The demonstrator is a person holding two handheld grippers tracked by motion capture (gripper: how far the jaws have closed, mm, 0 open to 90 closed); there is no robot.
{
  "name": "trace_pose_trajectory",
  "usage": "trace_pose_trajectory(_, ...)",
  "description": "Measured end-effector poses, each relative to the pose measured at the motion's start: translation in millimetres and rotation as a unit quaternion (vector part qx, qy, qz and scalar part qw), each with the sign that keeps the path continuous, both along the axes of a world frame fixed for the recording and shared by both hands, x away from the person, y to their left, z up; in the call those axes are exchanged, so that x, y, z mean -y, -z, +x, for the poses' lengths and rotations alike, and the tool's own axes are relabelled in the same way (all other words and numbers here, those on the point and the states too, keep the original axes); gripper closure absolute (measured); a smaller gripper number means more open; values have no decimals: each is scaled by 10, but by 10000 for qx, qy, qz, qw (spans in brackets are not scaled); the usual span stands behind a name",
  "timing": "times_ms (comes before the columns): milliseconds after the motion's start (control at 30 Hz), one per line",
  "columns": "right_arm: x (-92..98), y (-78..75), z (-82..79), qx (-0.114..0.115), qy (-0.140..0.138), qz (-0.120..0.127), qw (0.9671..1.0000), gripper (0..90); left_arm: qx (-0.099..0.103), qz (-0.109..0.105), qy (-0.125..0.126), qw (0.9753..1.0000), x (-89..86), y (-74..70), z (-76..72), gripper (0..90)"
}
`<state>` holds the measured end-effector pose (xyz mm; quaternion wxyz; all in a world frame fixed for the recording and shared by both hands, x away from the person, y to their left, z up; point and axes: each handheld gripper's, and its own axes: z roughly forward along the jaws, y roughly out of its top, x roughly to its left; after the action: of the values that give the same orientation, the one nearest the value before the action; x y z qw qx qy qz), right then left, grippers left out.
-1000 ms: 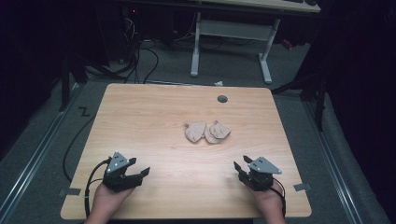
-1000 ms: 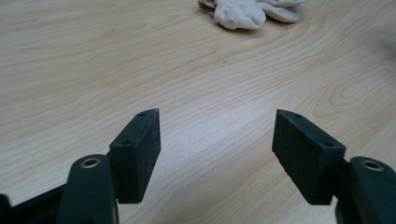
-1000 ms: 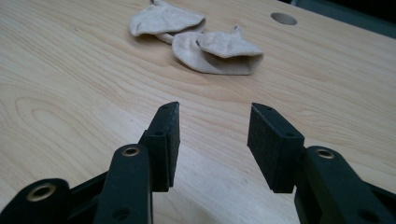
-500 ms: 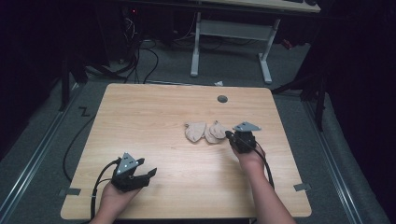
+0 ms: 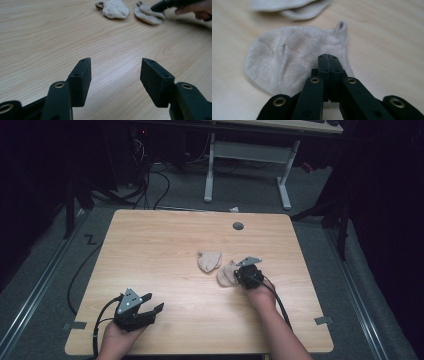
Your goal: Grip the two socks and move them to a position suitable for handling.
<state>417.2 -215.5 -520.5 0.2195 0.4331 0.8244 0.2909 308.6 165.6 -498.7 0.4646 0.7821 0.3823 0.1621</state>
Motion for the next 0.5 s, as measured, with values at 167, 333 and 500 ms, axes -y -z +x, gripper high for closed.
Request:
trace_pose_trajectory(167,-144,14,-336,-82,-451,312,9985,900,-135,-107,17,9999,214,36,17,450)
trace_pose_trajectory(333,-352,22,-556,-69,-775,323,9964,900,-58,204,345,9992,492,38,-6,489)
trace_pose_trajectory(500,-598,29,-727,41,-1088,242,9938,883,-43,240,705,9972,748,40,-58,597)
